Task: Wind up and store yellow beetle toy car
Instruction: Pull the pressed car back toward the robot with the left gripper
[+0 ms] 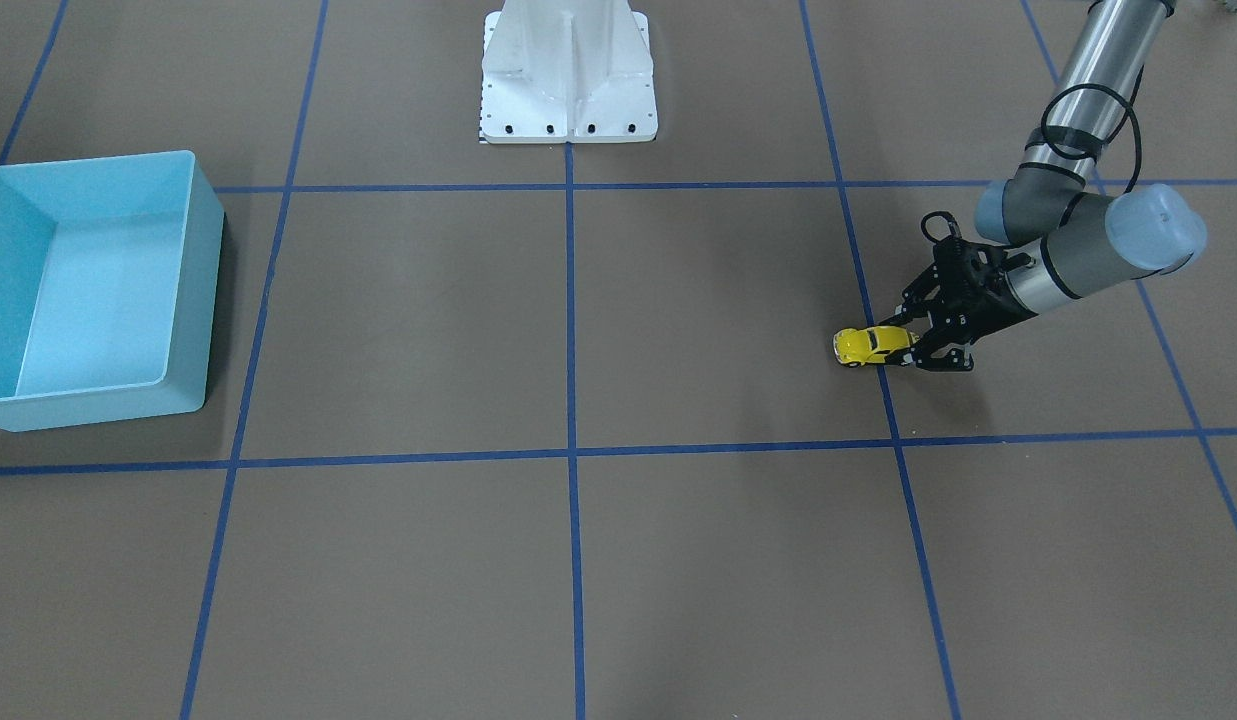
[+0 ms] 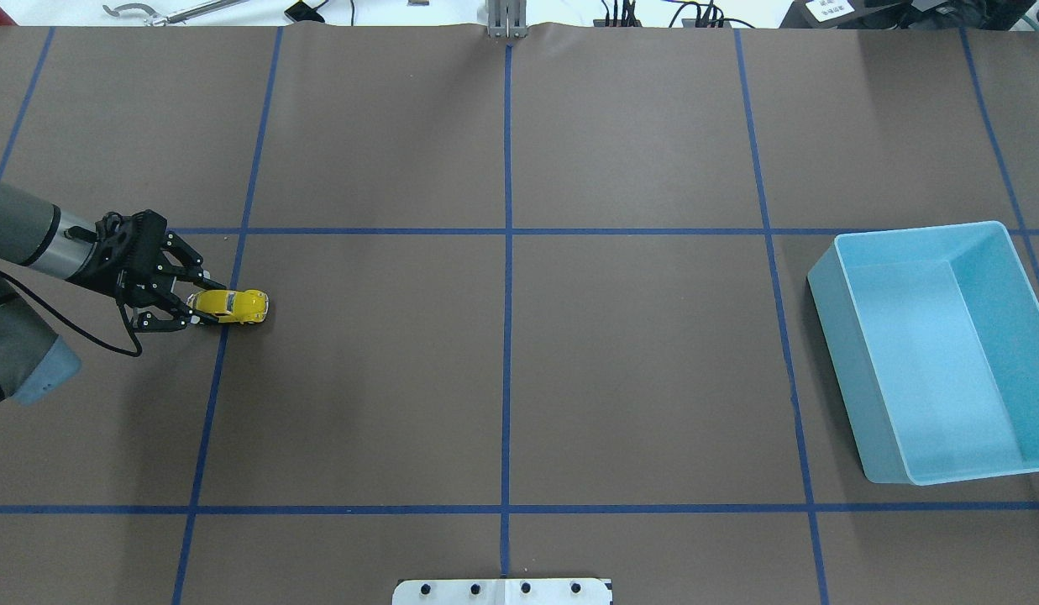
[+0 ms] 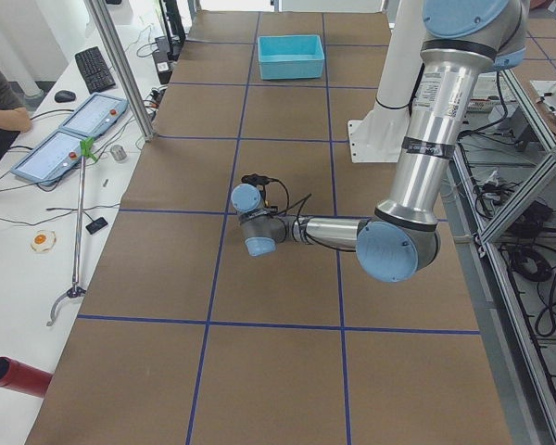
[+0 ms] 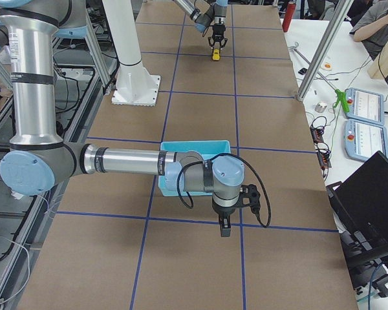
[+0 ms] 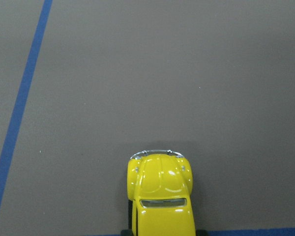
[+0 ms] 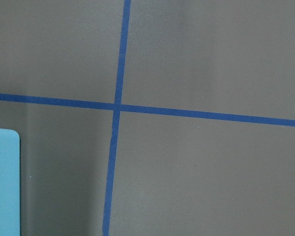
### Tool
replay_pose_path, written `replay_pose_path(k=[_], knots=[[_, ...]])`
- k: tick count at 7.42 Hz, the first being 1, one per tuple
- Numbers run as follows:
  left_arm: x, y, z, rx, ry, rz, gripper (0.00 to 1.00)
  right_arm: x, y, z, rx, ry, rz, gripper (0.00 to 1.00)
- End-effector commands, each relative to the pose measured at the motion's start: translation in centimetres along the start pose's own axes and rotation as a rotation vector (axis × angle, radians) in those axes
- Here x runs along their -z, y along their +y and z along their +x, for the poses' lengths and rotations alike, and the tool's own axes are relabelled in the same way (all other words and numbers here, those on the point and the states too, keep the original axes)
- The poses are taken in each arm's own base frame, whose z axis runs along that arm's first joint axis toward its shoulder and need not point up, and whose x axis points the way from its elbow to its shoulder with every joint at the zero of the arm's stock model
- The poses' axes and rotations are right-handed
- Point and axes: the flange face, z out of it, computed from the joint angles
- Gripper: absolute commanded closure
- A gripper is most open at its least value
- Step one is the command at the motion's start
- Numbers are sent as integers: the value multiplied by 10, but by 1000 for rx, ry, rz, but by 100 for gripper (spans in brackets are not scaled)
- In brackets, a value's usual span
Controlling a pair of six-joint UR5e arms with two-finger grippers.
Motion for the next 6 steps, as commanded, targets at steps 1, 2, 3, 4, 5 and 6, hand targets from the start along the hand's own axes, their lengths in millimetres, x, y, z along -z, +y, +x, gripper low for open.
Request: replay_pose_path(k=[1,2,3,4,5,6], knots=[[14,8,-4,8,-2,9,100,0,0,0,1,0,0,0],[15,12,-2,10,-1,6,100,0,0,0,1,0,0,0],[16,17,1,16,4,2,100,0,0,0,1,0,0,0],[17,17,1,12,2,4,100,0,0,0,1,0,0,0],[16,19,2,11,3,4,100,0,0,0,-1,0,0,0],[16,21,2,13,4,2,100,0,0,0,1,0,0,0]])
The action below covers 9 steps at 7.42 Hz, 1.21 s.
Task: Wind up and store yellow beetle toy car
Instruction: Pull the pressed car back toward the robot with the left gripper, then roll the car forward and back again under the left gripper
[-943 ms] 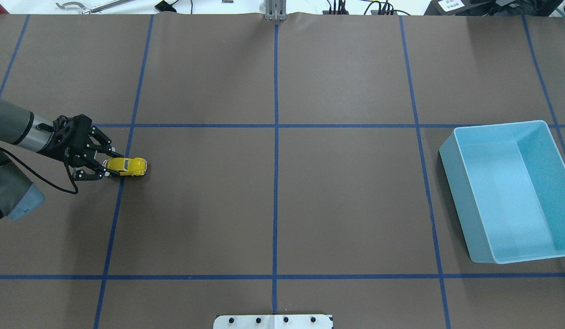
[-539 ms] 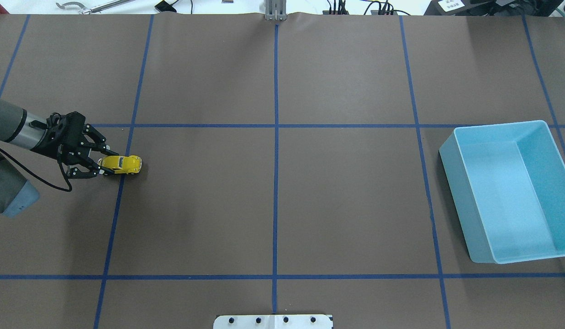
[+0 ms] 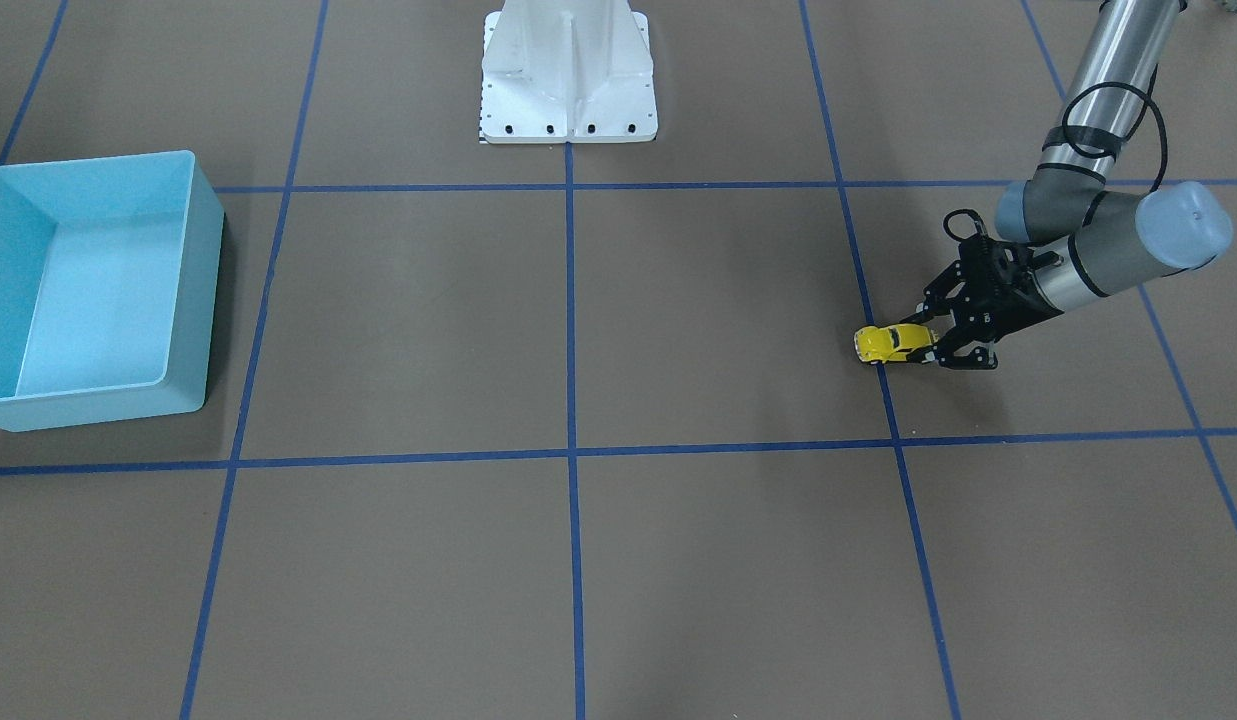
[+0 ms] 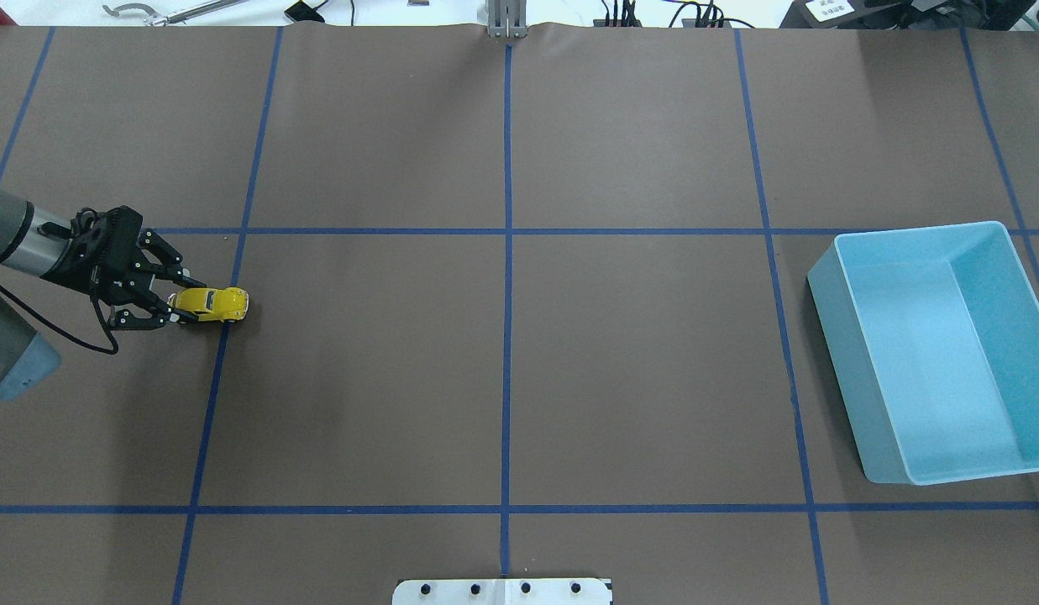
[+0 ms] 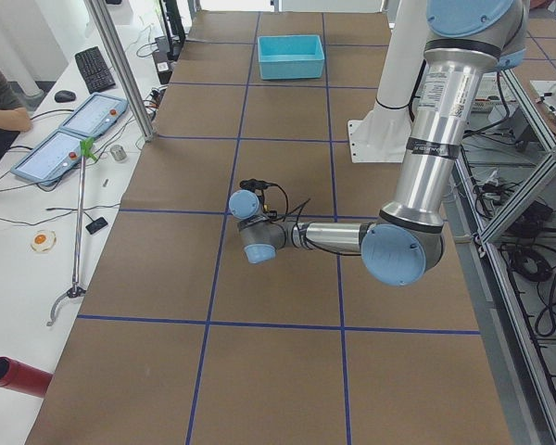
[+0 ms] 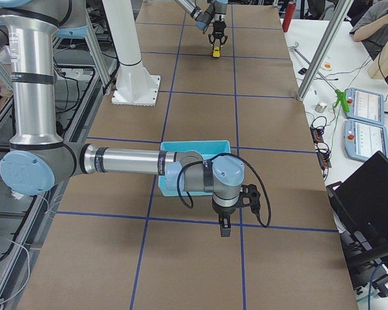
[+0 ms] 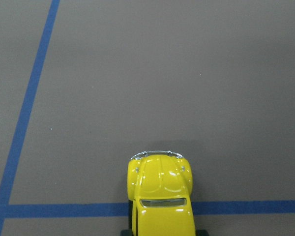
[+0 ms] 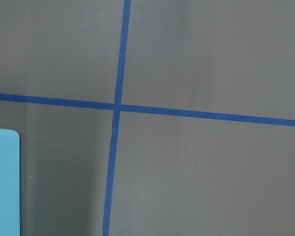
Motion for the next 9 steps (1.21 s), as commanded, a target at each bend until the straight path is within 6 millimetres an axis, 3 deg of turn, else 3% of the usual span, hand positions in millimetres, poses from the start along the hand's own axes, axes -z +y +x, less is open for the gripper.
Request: replay_pose_path(k=[1,4,6,9], knots=[[0,1,1,-5,-1,3,100,0,0,0,1,0,0,0],[-2,-27,-9,-47,-12,33,100,0,0,0,1,0,0,0],[-5,-58,-22,-85,-28,60,100,0,0,0,1,0,0,0],[-19,-59,-15,-115,-41,73,100,0,0,0,1,0,0,0]])
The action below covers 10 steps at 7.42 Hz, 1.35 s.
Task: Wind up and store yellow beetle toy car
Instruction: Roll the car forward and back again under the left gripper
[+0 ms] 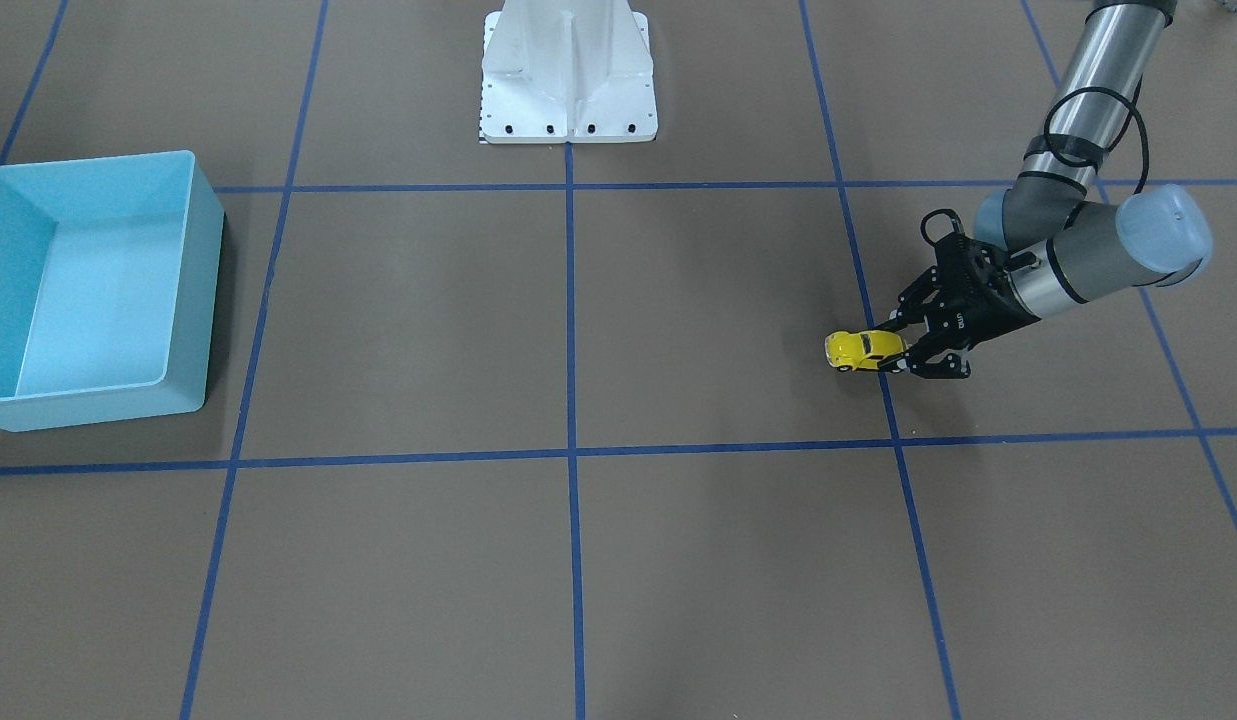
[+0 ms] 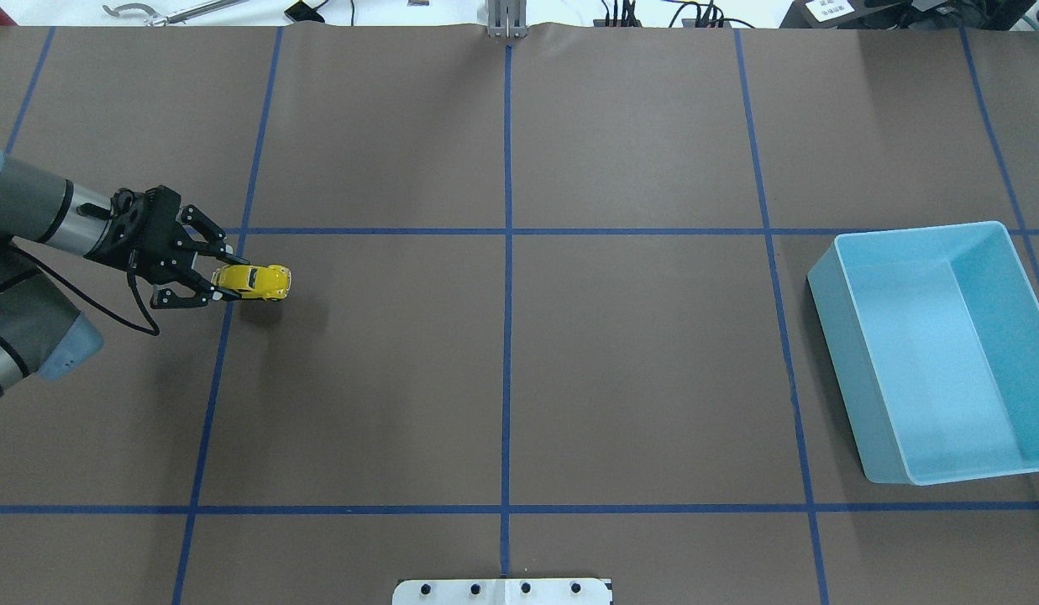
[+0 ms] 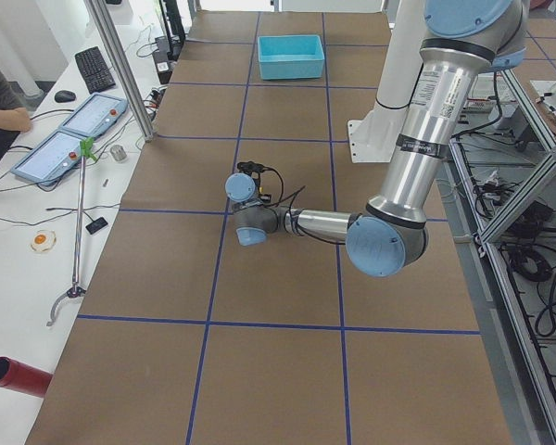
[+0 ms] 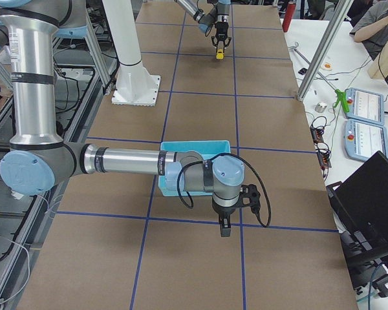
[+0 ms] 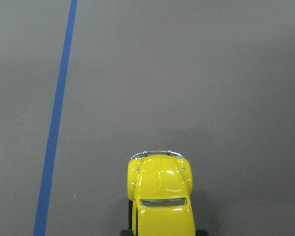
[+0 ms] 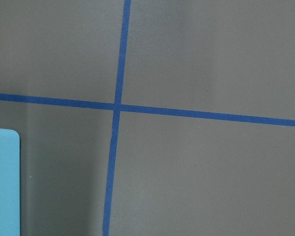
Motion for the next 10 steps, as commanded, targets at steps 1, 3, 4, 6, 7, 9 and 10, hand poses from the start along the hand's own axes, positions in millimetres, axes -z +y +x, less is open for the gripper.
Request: replay_pose_path(k=[1,3,4,6,7,9,10], knots=[[-9,4,6,-3,8,0,100,0,0,0,0,0,0,0],[-12,15,8,9,10,4,100,0,0,0,0,2,0,0],[-12,15,8,19,11,7,100,0,0,0,0,2,0,0],[-12,15,10,24,18,9,100,0,0,0,0,2,0,0],[-12,19,11,23,21,11,100,0,0,0,0,2,0,0],[-12,26,15,24,41,18,100,0,0,0,0,0,0,0],[-12,28,16,28,44,17,100,0,0,0,0,2,0,0]])
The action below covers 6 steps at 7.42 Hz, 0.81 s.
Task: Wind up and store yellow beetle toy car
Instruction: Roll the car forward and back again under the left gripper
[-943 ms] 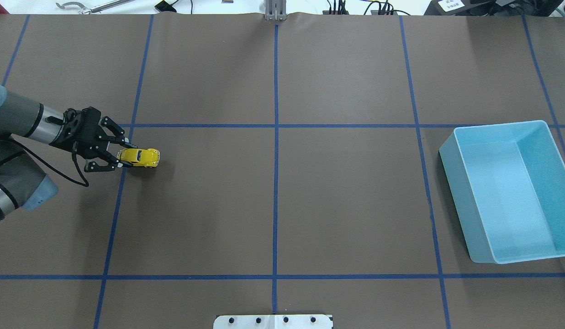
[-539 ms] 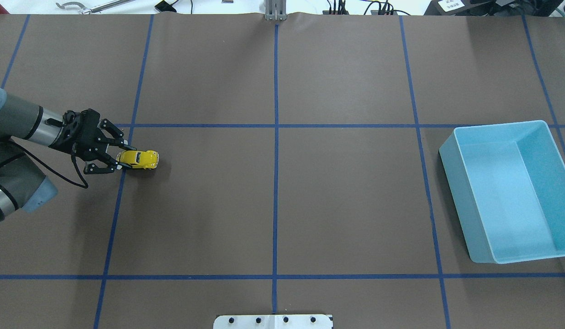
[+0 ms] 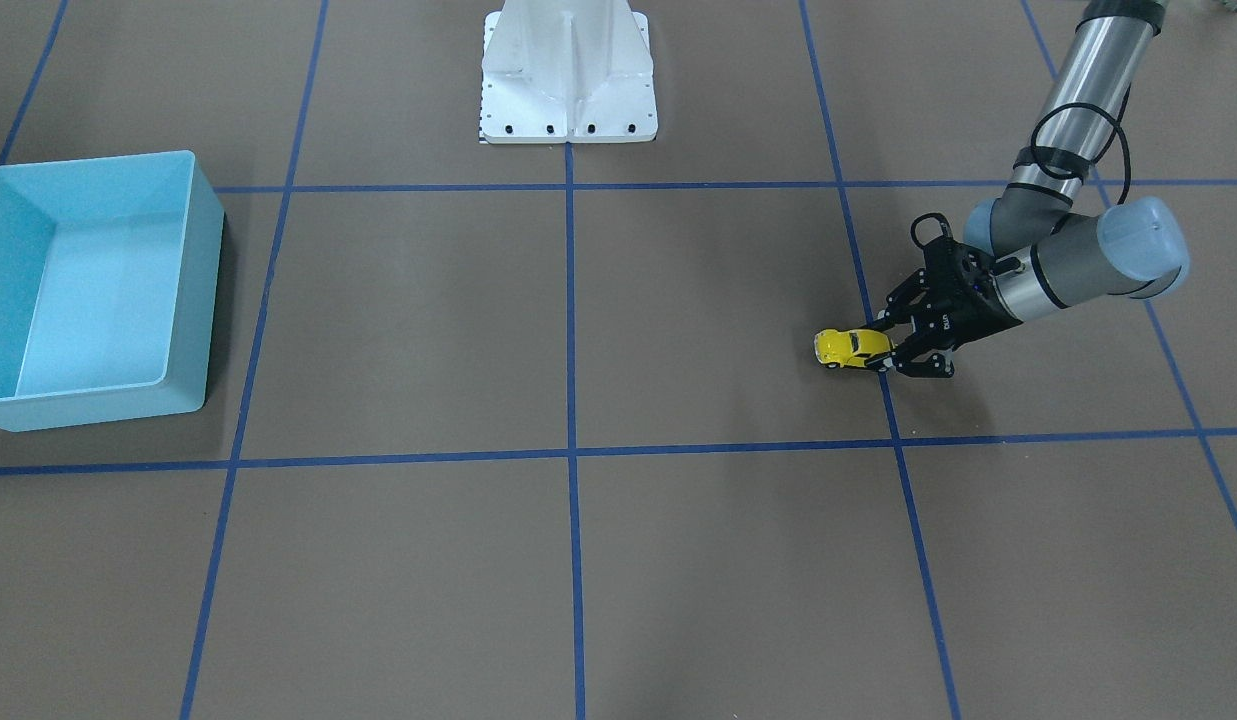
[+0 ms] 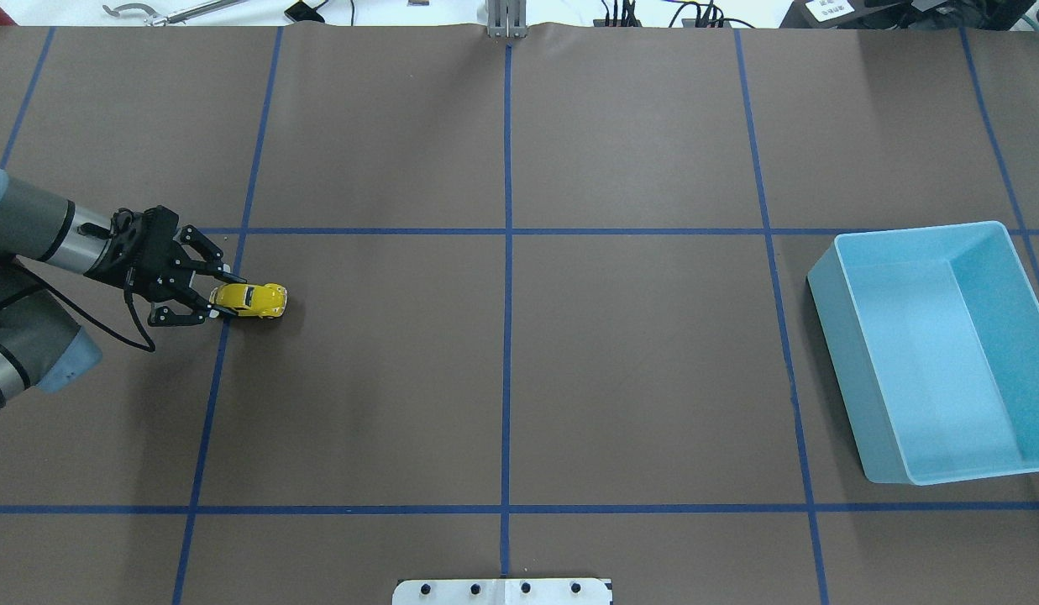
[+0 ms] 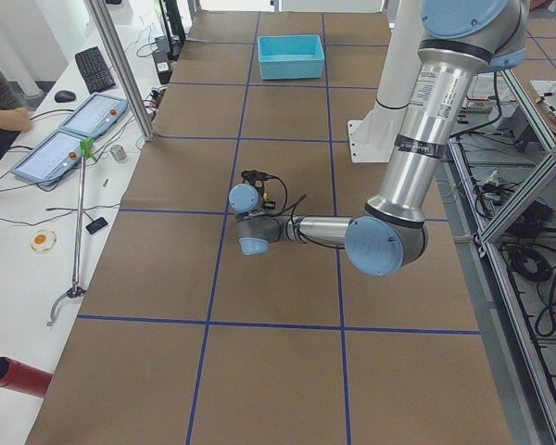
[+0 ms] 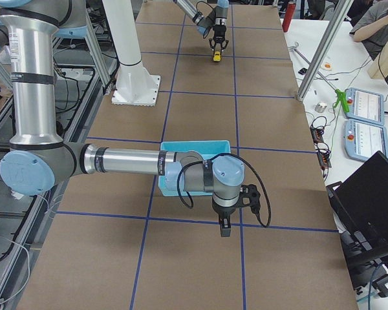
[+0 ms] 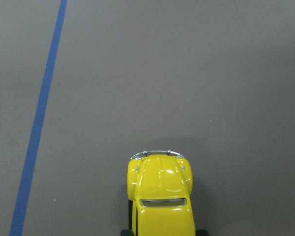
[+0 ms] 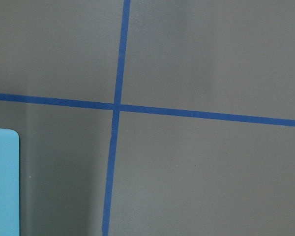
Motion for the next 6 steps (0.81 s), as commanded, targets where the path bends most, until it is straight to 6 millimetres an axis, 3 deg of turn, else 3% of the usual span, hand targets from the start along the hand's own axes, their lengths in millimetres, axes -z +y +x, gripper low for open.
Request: replay_pose_path(k=[1,6], knots=[[2,5,4,7,17,1,100,0,0,0,0,1,0,0],[8,15,5,23,24,-4,100,0,0,0,0,1,0,0]])
